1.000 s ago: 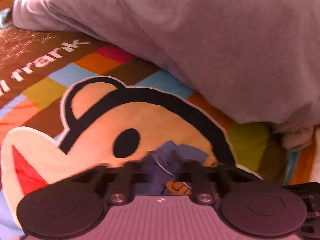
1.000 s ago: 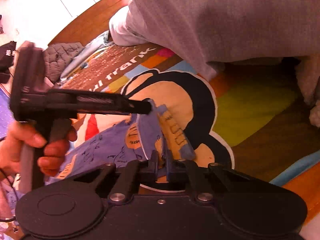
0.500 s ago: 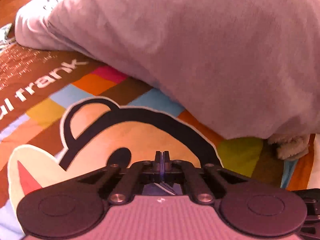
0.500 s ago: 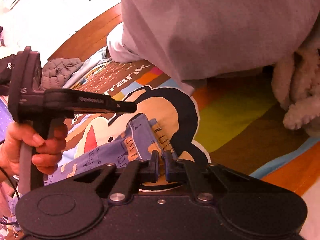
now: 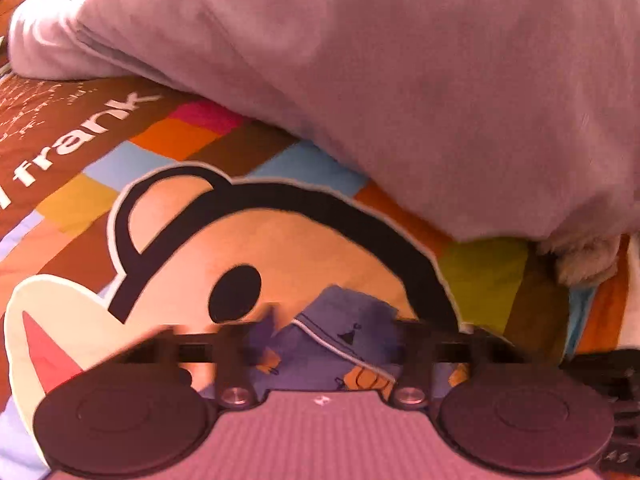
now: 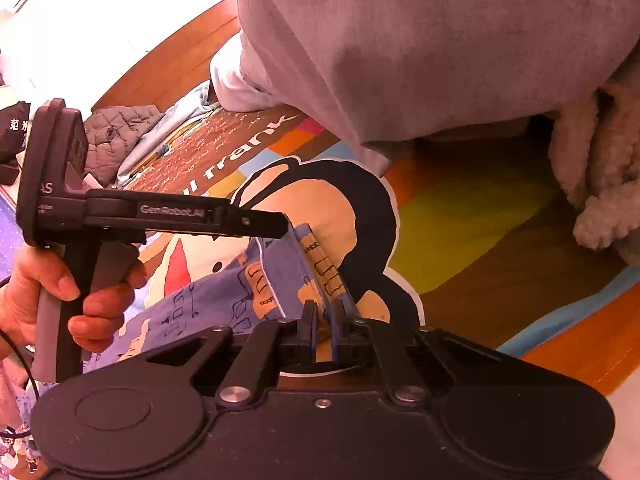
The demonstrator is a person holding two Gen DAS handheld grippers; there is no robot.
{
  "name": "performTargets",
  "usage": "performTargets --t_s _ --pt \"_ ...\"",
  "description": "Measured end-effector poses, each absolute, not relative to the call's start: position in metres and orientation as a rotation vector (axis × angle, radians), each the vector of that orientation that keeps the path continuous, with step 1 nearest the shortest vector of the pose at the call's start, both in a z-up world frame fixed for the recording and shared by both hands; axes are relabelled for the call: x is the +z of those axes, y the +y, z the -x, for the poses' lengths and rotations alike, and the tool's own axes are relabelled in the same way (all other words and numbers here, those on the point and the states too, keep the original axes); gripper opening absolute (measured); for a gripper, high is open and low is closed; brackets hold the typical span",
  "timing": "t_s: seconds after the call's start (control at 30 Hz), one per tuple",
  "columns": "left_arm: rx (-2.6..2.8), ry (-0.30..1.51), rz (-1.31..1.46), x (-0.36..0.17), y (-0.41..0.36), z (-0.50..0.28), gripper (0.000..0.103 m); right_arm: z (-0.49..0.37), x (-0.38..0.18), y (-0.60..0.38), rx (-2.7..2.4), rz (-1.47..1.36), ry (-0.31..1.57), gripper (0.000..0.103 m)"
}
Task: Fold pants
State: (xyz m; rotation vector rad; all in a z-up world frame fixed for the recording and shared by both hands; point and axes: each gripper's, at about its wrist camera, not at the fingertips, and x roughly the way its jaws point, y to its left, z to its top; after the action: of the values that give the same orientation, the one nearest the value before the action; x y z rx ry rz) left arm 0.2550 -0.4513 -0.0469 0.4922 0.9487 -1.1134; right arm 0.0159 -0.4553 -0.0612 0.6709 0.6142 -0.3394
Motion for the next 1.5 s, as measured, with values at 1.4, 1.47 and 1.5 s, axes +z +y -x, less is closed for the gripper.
performTargets --t_s 1.4,1.47,1.5 --pt "-0.309 0.844 -0.462 0.003 -0.129 -0.185 0.103 -0.038 -0.042 -0.418 -0.168 -0.599 0.673 0.102" --pt "-0.275 0.829 -0.511 -0.002 -0.109 -0.166 0.103 -0.046 -0.039 -0.397 -0.044 -0.573 0.693 0.102" --pt "-0.265 0.815 -0.539 -0.005 -0.101 -0.156 0.103 -0.050 -0.040 -0.386 0.030 -0.577 0.711 0.102"
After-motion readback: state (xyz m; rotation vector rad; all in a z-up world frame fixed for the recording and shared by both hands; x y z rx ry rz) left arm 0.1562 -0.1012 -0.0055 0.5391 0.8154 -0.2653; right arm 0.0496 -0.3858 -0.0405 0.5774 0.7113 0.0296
